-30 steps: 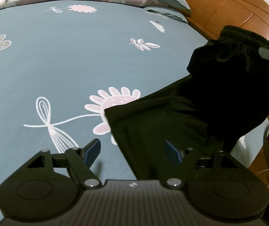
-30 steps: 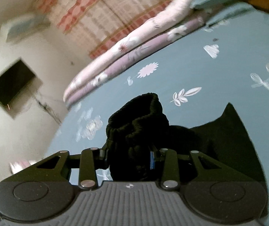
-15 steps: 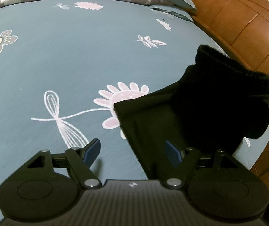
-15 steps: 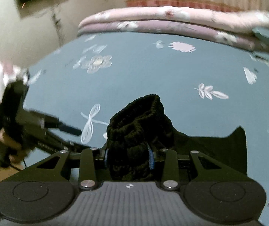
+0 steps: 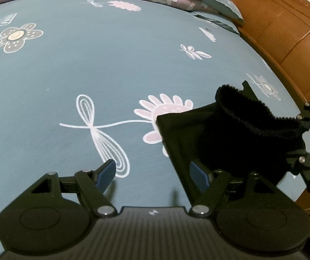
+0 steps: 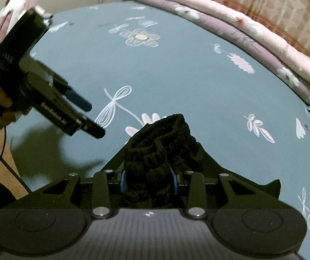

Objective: Fold clothes

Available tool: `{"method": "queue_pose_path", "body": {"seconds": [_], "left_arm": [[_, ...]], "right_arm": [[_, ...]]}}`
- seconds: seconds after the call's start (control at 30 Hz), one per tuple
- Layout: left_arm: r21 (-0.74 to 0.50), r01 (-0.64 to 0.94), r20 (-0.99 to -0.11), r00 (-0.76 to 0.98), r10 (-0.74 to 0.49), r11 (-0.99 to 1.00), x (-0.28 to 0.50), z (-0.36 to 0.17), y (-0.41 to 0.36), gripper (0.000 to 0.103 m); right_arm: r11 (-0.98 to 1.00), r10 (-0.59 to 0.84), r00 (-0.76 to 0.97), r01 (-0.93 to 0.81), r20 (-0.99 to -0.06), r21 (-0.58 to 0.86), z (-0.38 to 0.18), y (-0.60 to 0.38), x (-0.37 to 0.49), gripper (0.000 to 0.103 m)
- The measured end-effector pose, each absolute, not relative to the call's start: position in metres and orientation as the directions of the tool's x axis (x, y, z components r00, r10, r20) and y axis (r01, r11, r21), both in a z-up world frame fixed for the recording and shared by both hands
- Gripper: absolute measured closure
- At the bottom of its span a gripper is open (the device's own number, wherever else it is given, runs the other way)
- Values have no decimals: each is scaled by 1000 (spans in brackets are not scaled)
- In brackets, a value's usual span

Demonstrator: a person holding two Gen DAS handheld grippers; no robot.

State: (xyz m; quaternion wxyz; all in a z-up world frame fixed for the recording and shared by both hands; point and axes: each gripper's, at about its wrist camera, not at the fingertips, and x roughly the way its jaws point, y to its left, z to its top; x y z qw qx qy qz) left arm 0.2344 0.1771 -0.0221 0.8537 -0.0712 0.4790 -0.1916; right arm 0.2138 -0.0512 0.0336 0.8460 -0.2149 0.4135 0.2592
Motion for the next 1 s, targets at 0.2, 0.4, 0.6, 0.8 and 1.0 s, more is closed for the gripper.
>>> {"method": "queue_pose_path", "body": {"seconds": [0.2,0.4,0.6,0.8,1.0], "left_arm": [[-317,237,-789,471,-394,918,232,-27,183,28],[-324,226,-787,475,-394,919,229,-28,186,28],[-380,260,-759,461,-460,888,232,-25,179,28],[-455,304,-721,426,-546,837,247,-31,156,31],[-479,333,-699,415,-583,812,275,-42,134,31]], "right_arm": [[743,270,476,-656,-837,-134,24,-38,215,55],[733,354,412,-680,-840,-25,26,-36,219,51],[801,334,442,-598,-833,4,26,-60,223,51],[865,302,451,-500,-840,43,15,-91,222,51],[912,281,453,-400,-846,89,-1,-120,218,51]]}}
